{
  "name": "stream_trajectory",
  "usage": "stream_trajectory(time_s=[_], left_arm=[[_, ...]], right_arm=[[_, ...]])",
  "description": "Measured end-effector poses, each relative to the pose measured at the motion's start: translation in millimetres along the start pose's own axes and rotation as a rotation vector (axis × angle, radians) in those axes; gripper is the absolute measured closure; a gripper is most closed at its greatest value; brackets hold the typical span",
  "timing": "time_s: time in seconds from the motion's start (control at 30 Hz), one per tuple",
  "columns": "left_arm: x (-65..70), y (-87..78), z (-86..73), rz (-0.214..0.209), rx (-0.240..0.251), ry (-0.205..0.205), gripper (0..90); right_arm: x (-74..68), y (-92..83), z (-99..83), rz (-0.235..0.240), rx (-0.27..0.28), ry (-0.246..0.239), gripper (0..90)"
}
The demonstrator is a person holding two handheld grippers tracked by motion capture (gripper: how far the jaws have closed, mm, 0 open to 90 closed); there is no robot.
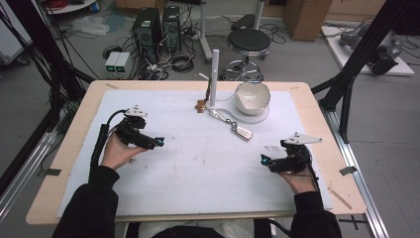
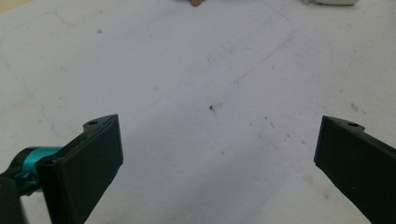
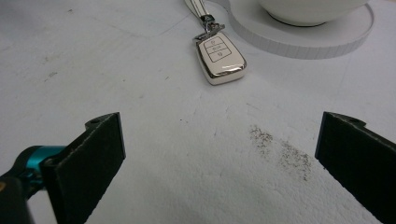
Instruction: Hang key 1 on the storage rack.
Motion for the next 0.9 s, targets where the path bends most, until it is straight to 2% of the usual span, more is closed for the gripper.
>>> stream_trajectory(time_s=[0.1, 0.17, 0.37, 0.57, 0.7, 0.9], left_arm=[[-1.8, -8.8, -3.9, 0.015, -0.017, 0.011, 1.7], [-0.6, -17.1, -4.7, 0.025, -0.008, 0.019, 1.7], [-1.3, -36.5, -16.4, 0.054, 0.000, 0.007, 1.7], [-6.2, -52.5, -31.1, 0.081, 0.019, -0.029, 1.7], [-12.0, -61.2, -41.1, 0.101, 0.022, -0.039, 1.7], [-16.8, -74.1, -53.4, 0.108, 0.039, -0.062, 1.7]], right_arm=[[0.3, 0.0, -0.1, 0.001, -0.002, 0.005, 0.7], [0.3, -0.2, 0.0, 0.000, -0.002, 0.004, 0.7], [2.7, -0.1, 0.1, -0.001, 0.002, 0.006, 0.7], [2.0, 1.6, -0.7, 0.002, -0.006, 0.001, 0.6], [1.6, 2.2, -0.7, 0.003, -0.006, 0.003, 0.6], [1.8, 2.1, -0.9, 0.001, -0.007, 0.000, 0.7]])
Point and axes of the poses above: each handheld gripper's, and its own axes: y roughly forward along the jaws, z roughly out of its top, x roughly to its right, the point moved 6 cm from there along y, roughly forward along the jaws, and after that the axes turned 14 degrees about x, right-handed, at the moved point
